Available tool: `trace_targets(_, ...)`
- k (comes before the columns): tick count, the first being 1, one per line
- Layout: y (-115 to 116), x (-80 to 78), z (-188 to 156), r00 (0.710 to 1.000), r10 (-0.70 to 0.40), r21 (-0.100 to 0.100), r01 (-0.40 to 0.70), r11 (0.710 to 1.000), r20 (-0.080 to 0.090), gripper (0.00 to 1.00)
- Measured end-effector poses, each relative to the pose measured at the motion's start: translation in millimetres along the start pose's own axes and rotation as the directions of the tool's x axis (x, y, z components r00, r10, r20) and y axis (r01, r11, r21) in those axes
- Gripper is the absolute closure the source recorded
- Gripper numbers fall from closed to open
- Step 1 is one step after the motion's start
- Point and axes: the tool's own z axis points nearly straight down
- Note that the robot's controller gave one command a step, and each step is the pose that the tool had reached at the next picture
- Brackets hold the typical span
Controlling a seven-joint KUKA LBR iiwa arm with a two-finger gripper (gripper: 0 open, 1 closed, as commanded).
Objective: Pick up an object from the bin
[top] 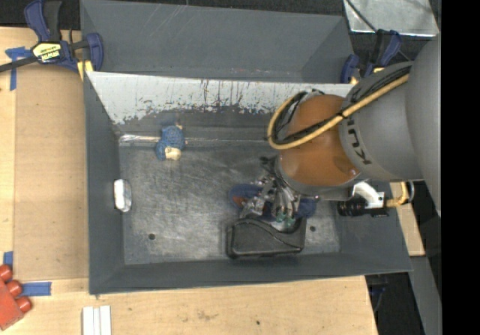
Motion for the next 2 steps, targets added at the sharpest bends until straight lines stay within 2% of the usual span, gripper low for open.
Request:
trace_targets(1, 1, -3.5, -29, 1.000, 0.000, 0.011, 0.001, 1.000, -0.030, 1.00)
trace_targets(2, 2, -7.9, -99, 1.000, -0.002, 0.010, 0.002, 1.000, -0.029, 1.00)
